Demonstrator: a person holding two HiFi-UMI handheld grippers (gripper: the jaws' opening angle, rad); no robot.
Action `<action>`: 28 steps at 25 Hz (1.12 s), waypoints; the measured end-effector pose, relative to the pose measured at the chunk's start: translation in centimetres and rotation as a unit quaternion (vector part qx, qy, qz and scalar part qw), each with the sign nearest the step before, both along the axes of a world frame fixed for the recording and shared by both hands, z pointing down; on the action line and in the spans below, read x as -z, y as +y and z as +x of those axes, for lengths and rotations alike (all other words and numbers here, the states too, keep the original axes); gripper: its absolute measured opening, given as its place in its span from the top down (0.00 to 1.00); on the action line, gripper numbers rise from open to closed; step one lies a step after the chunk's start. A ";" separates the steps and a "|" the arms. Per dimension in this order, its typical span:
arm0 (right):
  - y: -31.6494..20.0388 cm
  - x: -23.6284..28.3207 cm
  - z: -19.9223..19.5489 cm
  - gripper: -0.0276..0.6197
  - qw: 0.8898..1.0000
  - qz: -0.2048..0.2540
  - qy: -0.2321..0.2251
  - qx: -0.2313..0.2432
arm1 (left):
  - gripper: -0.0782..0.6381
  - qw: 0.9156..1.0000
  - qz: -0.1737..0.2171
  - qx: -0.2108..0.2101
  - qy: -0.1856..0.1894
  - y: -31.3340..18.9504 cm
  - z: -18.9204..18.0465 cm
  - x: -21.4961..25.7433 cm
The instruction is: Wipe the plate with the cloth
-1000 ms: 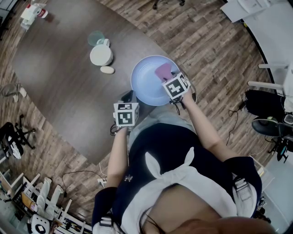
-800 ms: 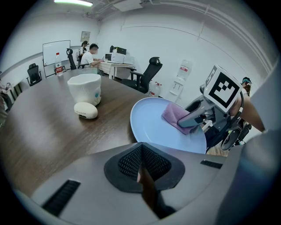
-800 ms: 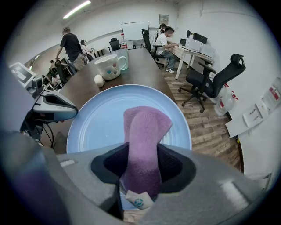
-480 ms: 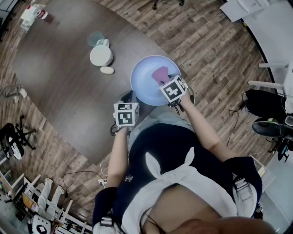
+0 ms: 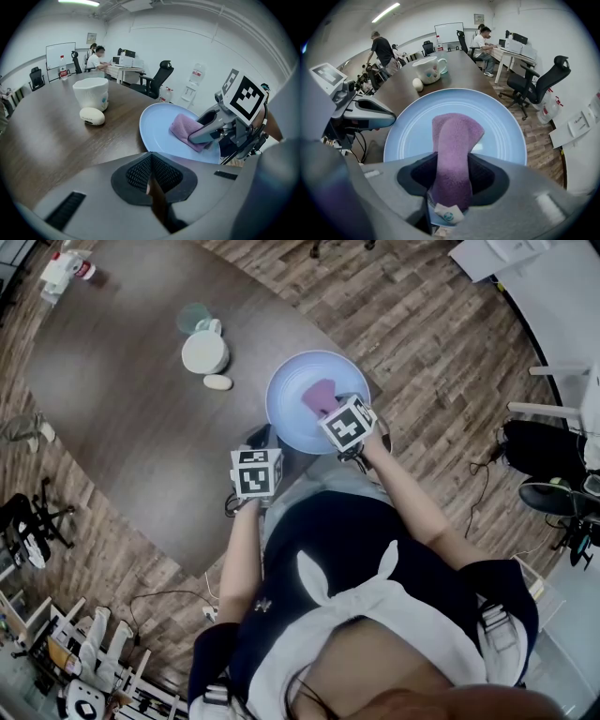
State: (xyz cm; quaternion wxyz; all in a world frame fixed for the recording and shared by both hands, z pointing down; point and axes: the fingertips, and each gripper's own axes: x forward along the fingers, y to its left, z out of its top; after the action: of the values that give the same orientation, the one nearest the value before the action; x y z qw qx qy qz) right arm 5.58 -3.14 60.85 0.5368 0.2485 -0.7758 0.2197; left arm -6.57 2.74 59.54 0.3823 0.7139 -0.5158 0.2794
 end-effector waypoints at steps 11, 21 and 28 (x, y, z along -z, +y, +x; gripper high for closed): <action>1.6 0.1 -2.1 0.67 0.999 -0.002 -0.008 0.032 | 0.88 1.000 -0.007 -0.003 0.002 0.7 0.2 -0.2; 3.0 0.0 -3.9 0.67 0.998 -0.002 -0.018 0.056 | 0.88 1.000 -0.004 -0.004 0.002 0.8 0.2 -0.3; 3.9 -0.1 -4.9 0.67 0.997 0.000 -0.023 0.069 | 0.88 1.000 -0.003 -0.004 0.001 0.8 0.2 -0.3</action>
State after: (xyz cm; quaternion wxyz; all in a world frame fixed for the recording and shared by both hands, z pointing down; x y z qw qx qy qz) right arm 0.66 0.79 60.93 0.5329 0.1890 -0.8031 0.1879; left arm -6.36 3.54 59.86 0.3832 0.7154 -0.5117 0.2820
